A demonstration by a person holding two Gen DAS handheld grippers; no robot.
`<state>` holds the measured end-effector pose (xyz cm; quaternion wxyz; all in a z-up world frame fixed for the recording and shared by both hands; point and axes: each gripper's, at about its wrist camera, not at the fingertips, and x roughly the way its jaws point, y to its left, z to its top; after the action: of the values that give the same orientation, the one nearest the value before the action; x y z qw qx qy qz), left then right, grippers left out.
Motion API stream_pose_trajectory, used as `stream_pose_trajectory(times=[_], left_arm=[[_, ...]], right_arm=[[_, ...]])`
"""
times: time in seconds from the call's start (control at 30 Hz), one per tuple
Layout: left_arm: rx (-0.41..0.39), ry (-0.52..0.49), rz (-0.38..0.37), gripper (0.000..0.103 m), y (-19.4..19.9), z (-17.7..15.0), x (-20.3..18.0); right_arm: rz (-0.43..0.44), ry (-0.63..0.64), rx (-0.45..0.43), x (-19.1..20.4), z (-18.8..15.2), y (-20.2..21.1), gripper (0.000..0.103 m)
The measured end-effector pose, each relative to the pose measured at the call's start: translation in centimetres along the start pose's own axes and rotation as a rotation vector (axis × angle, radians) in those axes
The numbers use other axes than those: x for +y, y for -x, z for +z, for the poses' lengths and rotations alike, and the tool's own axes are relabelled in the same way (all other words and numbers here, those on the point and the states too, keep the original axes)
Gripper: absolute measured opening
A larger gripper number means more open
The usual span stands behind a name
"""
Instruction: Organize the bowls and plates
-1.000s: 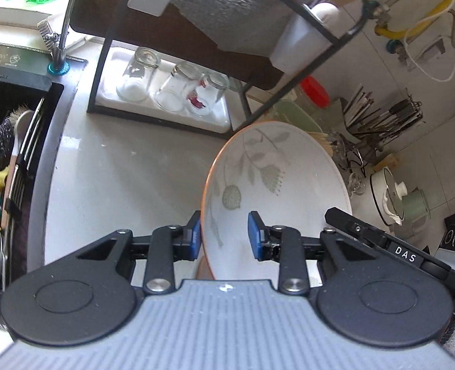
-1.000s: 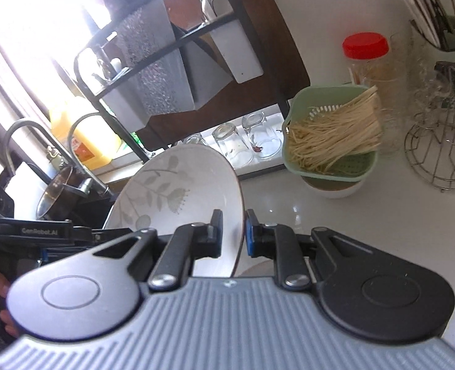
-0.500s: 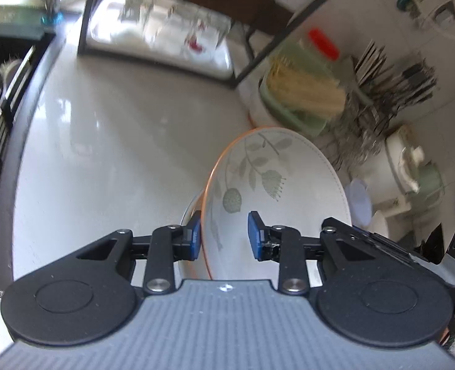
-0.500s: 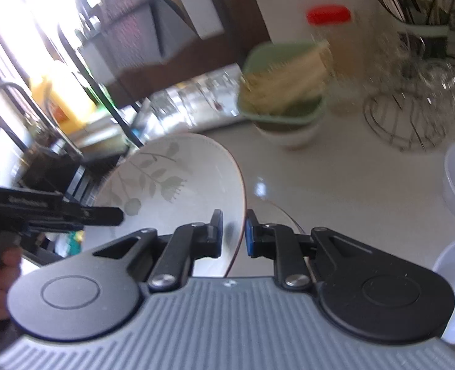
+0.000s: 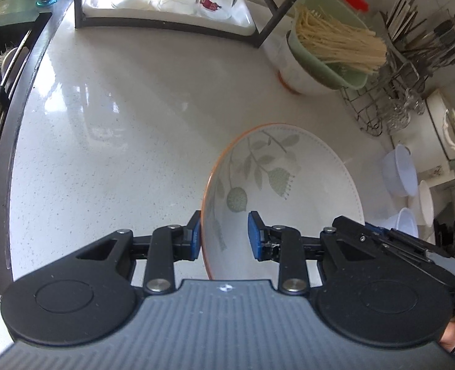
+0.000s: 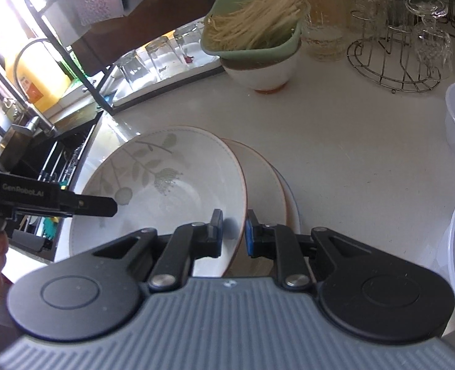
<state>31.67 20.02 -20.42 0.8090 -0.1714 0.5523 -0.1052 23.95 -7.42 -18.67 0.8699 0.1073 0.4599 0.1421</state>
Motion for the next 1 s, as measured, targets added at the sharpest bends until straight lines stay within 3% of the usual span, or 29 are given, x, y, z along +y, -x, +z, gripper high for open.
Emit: stream_pose_trajectory(times=[0.33,0.7,1.0], left_arm=[[0.006,-0.087,0.066,0.035,-0.9,-0.1,-1.7],[0.028,-0.195,0.193,0.035,-2.0,0.1,-3.9],[0.003,-0.124,0.169,0.035,-0.9,0.0,-3.7]], right_arm=[[0.001,-0.020,0.008,-0.7,-0.1,-0.4,0.018],[-0.005,-0.023,-0.014,-0.7,-0.2,-0.5,0.017],[-0.033,-0.069,-0.042,-1.0,-0.3,0.2,0.016]])
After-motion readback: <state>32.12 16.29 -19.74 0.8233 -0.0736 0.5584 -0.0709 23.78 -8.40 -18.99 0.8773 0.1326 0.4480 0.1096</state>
